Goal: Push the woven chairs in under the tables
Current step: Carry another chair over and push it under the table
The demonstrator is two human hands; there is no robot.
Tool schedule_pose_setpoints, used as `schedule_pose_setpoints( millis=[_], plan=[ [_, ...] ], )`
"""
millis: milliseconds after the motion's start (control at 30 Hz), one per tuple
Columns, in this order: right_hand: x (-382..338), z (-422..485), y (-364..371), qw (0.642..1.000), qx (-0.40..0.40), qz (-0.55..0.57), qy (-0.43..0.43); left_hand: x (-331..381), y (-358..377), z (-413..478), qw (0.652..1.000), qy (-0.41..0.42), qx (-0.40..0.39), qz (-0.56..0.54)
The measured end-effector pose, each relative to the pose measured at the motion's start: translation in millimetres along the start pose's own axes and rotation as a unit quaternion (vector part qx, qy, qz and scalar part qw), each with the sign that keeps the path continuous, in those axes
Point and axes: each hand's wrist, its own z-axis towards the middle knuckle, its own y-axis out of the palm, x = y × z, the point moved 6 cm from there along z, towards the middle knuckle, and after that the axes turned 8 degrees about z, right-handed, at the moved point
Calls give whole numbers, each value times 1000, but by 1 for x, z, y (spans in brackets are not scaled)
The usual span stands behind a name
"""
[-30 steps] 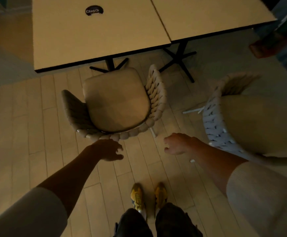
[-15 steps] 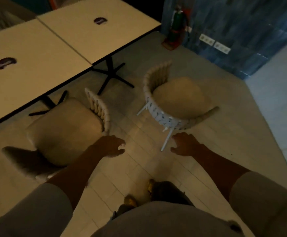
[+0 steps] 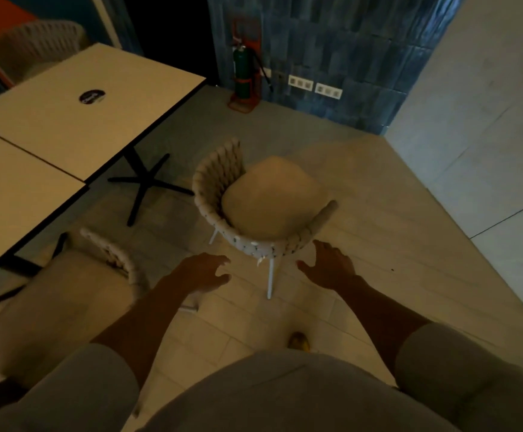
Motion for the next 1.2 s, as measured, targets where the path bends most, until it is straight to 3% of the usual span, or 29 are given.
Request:
schedule_pose_setpoints(
  millis=[233, 533, 933, 1200],
  plan=[
    [37, 56, -20, 980, -6, 184, 77, 29, -29, 56, 989, -65, 52, -124],
    [63, 102, 4, 939, -64, 287, 180, 9, -33, 99, 960, -143, 88, -223],
    [39, 153, 29, 878, -27, 364, 310, -70, -68, 215, 911, -172, 116, -357],
    [47, 189, 83, 806, 34, 438, 396, -181, -46, 294, 887, -296, 161, -316]
  ],
)
